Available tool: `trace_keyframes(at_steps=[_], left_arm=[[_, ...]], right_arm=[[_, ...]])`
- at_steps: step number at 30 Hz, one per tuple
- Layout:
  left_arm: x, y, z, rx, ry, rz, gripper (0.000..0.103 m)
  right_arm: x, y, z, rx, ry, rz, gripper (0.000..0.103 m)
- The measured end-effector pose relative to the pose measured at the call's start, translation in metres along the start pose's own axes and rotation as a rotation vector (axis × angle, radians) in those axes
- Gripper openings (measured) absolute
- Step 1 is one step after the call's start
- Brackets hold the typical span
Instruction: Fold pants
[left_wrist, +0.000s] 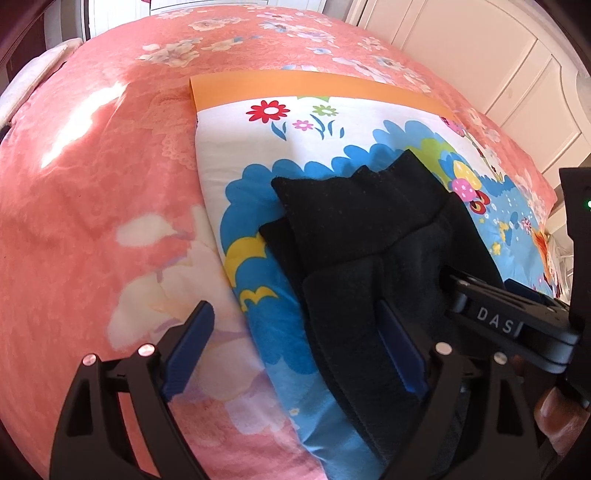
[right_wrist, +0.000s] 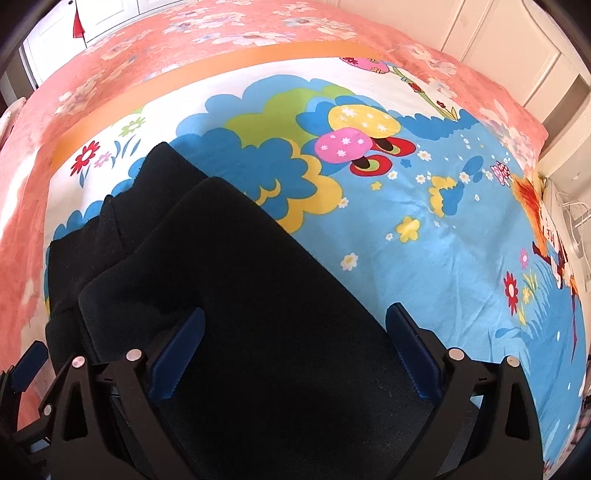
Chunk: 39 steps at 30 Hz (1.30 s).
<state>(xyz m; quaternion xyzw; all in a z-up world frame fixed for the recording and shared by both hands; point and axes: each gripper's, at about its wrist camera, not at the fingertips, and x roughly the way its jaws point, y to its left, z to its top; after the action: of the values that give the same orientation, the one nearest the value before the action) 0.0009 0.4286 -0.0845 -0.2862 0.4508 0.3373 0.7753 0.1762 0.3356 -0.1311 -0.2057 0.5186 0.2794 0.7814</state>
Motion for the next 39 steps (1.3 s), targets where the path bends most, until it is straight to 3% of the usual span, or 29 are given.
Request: trace_keyframes(at_steps=[15,18,20,23,26,27,28,32,35,37,39], left_arm=[[0.001,-0.007,-0.002,0.075,-0.054,0.035,0.091],[0.0,-0.007,-0.001,0.09,-0.067,0.028,0.091],[-0.002,-0.001,0.001,0.078,-0.066,-0.026,0.091],[-0.008,0.025,0.005,0.023,-0.083,-0.182,0.089],[-0.014,0.047,0.01,-0.005,-0.101,-0.286,0.08],[-0.014,0.051,0.011,-0.006,-0.095,-0.327,0.073],[-0.014,0.054,0.013,-0.004,-0.088,-0.365,0.063],[-0.016,0.051,0.022,0.039,-0.1,-0.409,0.049],[-0.011,0.057,0.034,-0.013,-0.064,-0.471,0.048],[-0.005,0.072,0.042,-0.077,-0.036,-0.483,0.046],[0.004,0.089,0.049,-0.16,0.02,-0.573,0.046]], right_arm=[[0.001,-0.001,-0.002,0.013,-0.033,0.009,0.096],[-0.003,-0.001,-0.001,0.012,-0.038,0.063,0.084],[-0.009,-0.004,0.001,0.008,-0.058,0.097,0.075],[-0.014,-0.012,0.001,0.01,-0.07,0.176,0.073],[-0.016,-0.024,0.001,0.04,-0.071,0.276,0.073],[-0.015,-0.029,0.001,0.053,-0.069,0.3,0.072],[-0.015,-0.032,0.002,0.063,-0.064,0.307,0.067],[-0.012,-0.048,0.002,0.115,-0.042,0.333,0.048],[-0.012,-0.055,0.001,0.141,-0.035,0.359,0.045],[-0.016,-0.058,-0.001,0.148,-0.037,0.33,0.045],[-0.031,-0.062,-0.006,0.169,-0.068,0.303,0.045]])
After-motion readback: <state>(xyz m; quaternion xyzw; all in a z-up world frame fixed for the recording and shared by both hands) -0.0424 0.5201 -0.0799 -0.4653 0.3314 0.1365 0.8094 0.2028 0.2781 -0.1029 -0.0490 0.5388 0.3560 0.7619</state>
